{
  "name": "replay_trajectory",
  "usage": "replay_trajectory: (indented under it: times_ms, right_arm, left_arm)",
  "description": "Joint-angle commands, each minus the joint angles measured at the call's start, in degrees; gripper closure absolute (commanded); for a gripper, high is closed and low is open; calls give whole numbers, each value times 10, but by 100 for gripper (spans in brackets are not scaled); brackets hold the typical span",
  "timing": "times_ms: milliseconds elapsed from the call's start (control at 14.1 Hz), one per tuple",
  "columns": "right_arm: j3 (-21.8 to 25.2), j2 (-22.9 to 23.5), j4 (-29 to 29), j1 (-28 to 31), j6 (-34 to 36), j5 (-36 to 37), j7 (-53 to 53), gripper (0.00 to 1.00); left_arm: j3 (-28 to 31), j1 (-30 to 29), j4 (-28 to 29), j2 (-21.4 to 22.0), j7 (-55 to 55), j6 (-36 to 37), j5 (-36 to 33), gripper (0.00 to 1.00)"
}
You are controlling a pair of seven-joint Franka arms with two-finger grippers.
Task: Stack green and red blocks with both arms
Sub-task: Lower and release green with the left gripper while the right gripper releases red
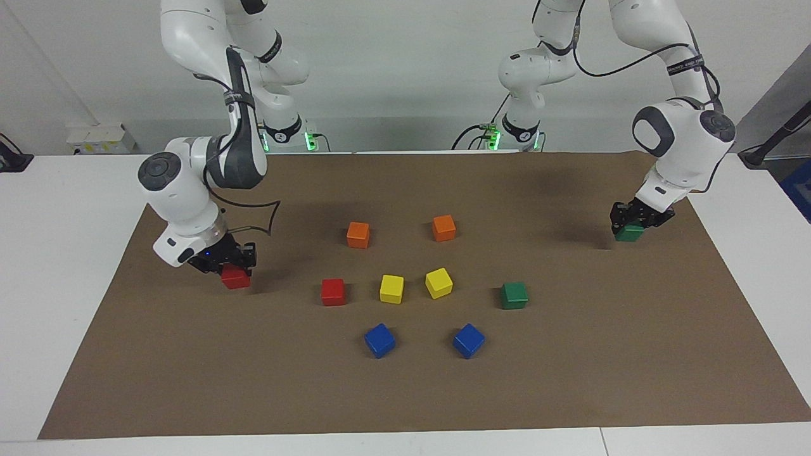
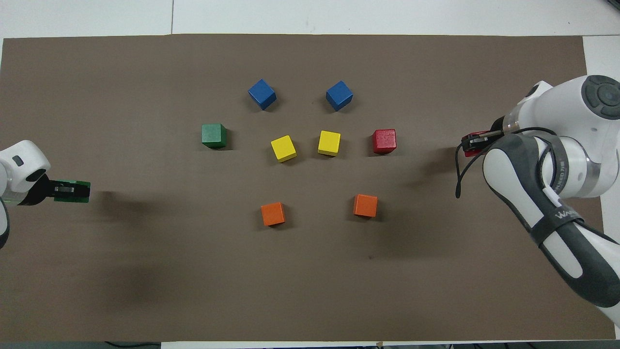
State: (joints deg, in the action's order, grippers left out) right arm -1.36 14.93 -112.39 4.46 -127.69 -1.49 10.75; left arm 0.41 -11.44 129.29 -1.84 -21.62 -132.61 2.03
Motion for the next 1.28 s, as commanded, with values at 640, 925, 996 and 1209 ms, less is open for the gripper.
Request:
replay_trajectory:
  times_ms: [640,925,996,1209]
  right_arm:
    - [-7,10,-33,20,-55,22,17,100]
    - [-7,16,-33,20,-57,23,16,100]
    - [-7,17,-33,20,-57,23,16,100]
    - [-7,19,-35,20,-58,23,16,100]
  left_arm:
    - [-5,-10,23,-48,-1,-70,9,100]
    - [-5,-10,18,-55,-4,-68,8,100]
    - [-5,-10,18,-55,-4,-67,8,67]
    - [-5,-10,11,-56,-10,-59,8,0]
